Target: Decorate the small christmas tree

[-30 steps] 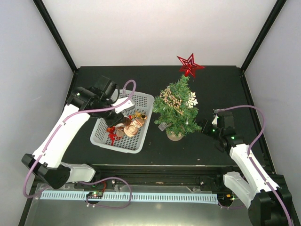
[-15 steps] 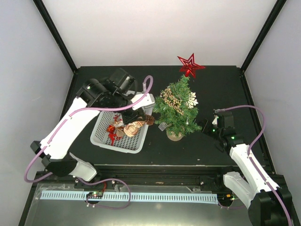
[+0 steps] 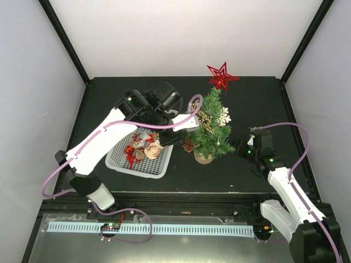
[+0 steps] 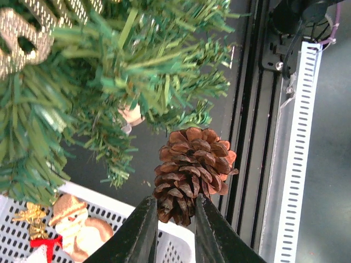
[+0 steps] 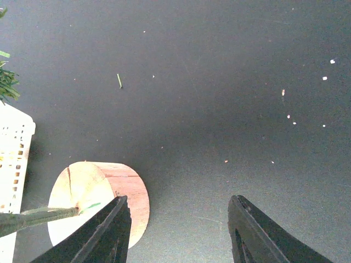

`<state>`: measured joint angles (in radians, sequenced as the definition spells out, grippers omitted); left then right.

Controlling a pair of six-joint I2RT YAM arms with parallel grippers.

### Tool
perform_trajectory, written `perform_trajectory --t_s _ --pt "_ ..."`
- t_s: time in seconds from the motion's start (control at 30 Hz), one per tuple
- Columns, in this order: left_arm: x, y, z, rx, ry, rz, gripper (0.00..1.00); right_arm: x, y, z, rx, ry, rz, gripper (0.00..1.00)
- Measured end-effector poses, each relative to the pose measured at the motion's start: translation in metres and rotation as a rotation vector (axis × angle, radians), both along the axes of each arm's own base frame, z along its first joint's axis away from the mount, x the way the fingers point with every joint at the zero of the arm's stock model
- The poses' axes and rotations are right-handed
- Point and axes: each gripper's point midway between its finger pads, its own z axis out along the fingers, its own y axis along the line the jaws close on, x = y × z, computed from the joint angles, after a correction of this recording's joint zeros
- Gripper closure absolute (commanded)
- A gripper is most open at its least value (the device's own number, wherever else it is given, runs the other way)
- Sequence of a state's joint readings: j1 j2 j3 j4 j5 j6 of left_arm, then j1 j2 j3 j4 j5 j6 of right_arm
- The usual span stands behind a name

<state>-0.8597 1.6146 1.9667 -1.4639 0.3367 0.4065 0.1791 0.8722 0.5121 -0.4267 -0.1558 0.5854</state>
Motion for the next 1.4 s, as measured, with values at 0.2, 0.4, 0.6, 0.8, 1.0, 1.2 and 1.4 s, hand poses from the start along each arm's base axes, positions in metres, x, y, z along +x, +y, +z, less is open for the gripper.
perform_trajectory --t_s 0.2,0.4,0.6,0.8,1.0,1.2,1.4 --pt "0.000 -0.014 0.004 -0.015 -0.012 -0.024 0.84 0.000 0.000 -0.001 -0.001 0.002 0.000 0.50" --pt "0.003 -0.025 -0.001 0.001 -0.030 -0.031 0.85 0.000 0.000 -0.001 -0.001 0.002 0.000 0.50" --pt "0.010 -0.032 -0.007 0.012 -0.050 -0.026 0.85 0.000 0.000 -0.001 -0.001 0.002 0.000 0.50" --pt "0.017 -0.037 -0.012 0.010 -0.075 -0.015 0.85 0.000 0.000 -0.001 -0.001 0.002 0.000 0.50" --pt "0.021 -0.039 -0.027 0.025 -0.071 -0.009 0.83 0.000 0.000 -0.001 0.000 0.001 0.001 0.50" --pt "0.022 -0.038 -0.043 0.052 -0.062 -0.004 0.81 0.000 0.000 0.000 0.000 0.000 0.001 0.50" --pt "0.026 -0.042 -0.041 0.033 -0.078 0.000 0.81 0.001 0.000 -0.002 0.001 -0.004 0.001 0.50"
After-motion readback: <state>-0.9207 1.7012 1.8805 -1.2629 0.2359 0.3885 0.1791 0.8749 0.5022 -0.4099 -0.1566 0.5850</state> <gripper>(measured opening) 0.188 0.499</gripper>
